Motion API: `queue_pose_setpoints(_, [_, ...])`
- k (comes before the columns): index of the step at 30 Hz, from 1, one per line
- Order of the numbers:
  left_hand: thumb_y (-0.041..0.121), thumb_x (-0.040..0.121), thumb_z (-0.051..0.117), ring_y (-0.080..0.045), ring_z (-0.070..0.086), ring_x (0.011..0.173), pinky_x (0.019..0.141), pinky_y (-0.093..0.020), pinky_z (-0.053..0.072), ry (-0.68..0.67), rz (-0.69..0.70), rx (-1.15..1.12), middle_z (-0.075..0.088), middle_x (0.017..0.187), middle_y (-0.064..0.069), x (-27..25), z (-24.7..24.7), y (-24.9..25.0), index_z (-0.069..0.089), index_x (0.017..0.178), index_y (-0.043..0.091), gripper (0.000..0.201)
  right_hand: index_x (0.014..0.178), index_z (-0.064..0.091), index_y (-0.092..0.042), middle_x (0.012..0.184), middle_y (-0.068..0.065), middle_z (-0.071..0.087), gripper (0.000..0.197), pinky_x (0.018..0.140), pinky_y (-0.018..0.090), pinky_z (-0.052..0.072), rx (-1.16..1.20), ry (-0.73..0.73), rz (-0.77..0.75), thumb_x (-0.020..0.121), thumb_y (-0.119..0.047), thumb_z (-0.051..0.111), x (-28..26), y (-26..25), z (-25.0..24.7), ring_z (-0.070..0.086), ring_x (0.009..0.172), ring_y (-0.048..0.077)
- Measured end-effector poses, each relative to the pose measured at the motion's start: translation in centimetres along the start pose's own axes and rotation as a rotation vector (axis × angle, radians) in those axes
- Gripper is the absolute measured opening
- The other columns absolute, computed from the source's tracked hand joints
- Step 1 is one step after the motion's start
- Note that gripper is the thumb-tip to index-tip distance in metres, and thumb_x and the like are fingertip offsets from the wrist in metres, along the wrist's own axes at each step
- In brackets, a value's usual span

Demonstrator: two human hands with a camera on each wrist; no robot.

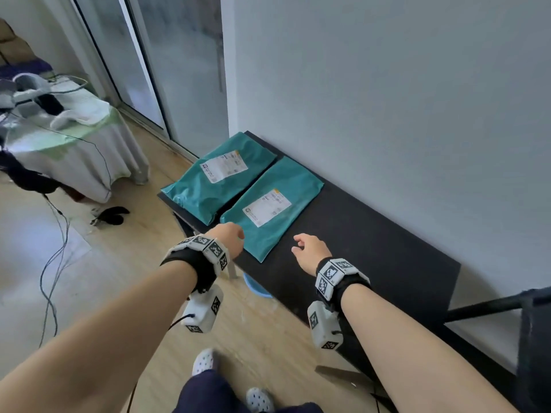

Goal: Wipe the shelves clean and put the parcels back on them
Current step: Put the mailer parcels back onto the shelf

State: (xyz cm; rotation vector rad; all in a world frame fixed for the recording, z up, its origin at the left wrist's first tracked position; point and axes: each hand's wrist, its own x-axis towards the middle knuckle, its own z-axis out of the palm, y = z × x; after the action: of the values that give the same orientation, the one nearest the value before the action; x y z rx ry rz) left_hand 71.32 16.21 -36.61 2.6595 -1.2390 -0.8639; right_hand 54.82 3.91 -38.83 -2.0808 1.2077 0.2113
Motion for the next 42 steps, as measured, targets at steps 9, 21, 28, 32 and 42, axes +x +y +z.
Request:
queue_pose_setpoints(9, [0.019,0.095,0.052,-0.019,0.057,0.070,0.064,-0.026,0.049,-0.248,0.017,-0.302,0.057,0.109,-0.010,11.9,-5.8,-1.0,0.057,0.126,0.009,0.034,0.137,0.049,-0.014,0.136,0.011,0.053,0.045,0.106,0.034,0.039,0.237,0.044,0.232,0.093,-0.020,0.058,7.5,-3.2,0.0,0.051,0.125,0.025])
queue_pose_setpoints(21, [0.010,0.094,0.047,-0.030,0.056,0.107,0.091,-0.034,0.045,-0.379,0.000,-0.249,0.051,0.130,-0.019,22.7,-6.4,0.5,0.037,0.139,0.002,0.046,0.138,0.041,-0.005,0.134,0.017,0.050,0.058,0.102,0.044,0.045,0.647,0.225,0.509,0.086,-0.007,0.067,15.7,-3.2,1.3,0.050,0.123,0.028])
queue_pose_setpoints(28, [0.003,0.090,0.047,-0.036,0.060,0.109,0.091,-0.040,0.052,-0.423,-0.106,-0.272,0.061,0.110,-0.018,25.5,-4.7,0.7,0.053,0.120,-0.009,0.032,0.137,0.044,-0.001,0.119,0.017,0.060,0.062,0.100,0.044,0.047,0.813,0.278,0.617,0.080,0.002,0.069,17.1,-2.4,2.5,0.058,0.112,0.030])
queue_pose_setpoints(32, [-0.002,0.087,0.048,-0.035,0.062,0.106,0.095,-0.045,0.050,-0.454,-0.142,-0.285,0.065,0.112,-0.022,26.6,-3.4,-0.4,0.059,0.113,-0.007,0.029,0.116,0.063,-0.002,0.088,0.002,0.060,0.043,0.096,0.041,0.050,0.770,0.291,0.582,0.075,0.010,0.067,16.7,-2.9,2.8,0.060,0.094,0.023])
queue_pose_setpoints(42, [0.001,0.086,0.056,-0.033,0.061,0.105,0.085,-0.034,0.052,-0.343,-0.168,-0.277,0.062,0.116,-0.022,25.4,-2.7,-0.7,0.059,0.112,-0.010,0.028,0.122,0.059,0.003,0.098,0.015,0.065,0.052,0.092,0.046,0.053,1.020,0.328,0.572,0.073,0.023,0.059,15.3,-2.8,4.0,0.065,0.099,0.034])
